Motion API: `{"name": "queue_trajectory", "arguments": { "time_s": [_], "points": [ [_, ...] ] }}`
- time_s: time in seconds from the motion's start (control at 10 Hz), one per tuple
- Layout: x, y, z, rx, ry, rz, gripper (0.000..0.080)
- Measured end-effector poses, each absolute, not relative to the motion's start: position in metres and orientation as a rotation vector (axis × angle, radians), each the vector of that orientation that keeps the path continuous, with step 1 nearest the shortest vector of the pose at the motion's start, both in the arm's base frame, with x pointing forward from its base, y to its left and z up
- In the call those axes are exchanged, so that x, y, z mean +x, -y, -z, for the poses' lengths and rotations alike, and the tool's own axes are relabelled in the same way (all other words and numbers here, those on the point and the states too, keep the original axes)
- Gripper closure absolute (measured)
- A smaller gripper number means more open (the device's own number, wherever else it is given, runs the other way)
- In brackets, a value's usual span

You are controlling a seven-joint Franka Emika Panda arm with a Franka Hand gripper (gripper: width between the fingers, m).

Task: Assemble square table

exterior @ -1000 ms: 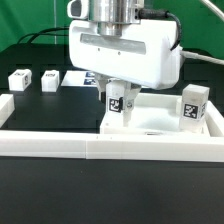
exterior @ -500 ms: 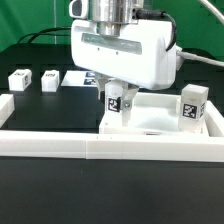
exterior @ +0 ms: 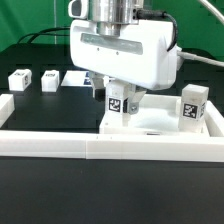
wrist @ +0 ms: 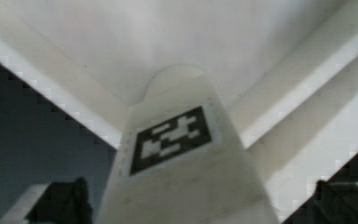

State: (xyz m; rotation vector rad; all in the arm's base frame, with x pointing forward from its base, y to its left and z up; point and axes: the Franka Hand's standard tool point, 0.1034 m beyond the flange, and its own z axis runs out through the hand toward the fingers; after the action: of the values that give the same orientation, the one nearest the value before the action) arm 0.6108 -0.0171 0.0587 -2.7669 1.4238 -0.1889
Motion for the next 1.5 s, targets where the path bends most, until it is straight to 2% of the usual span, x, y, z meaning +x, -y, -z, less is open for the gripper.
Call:
{"name": "queue_trajectory", "arguments": {
  "time_s": [0.9,1.0,1.2,1.4,1.5],
  "points": [
    [0.611,0.017,-0.059,-2.767,-1.424,0.189,0.0151],
    [0.612,0.017,-0.062,-2.779,-1.389,0.195,0.0151],
    [0.611,0.007,-0.089,-2.759,-1.326,0.223,0.0151],
    [0.609,0.005,-0.107,-2.785,-1.216,0.276,0.0151],
    [0.609,0.005,-0.105,-2.793,-1.206,0.275,0.0151]
  ]
}}
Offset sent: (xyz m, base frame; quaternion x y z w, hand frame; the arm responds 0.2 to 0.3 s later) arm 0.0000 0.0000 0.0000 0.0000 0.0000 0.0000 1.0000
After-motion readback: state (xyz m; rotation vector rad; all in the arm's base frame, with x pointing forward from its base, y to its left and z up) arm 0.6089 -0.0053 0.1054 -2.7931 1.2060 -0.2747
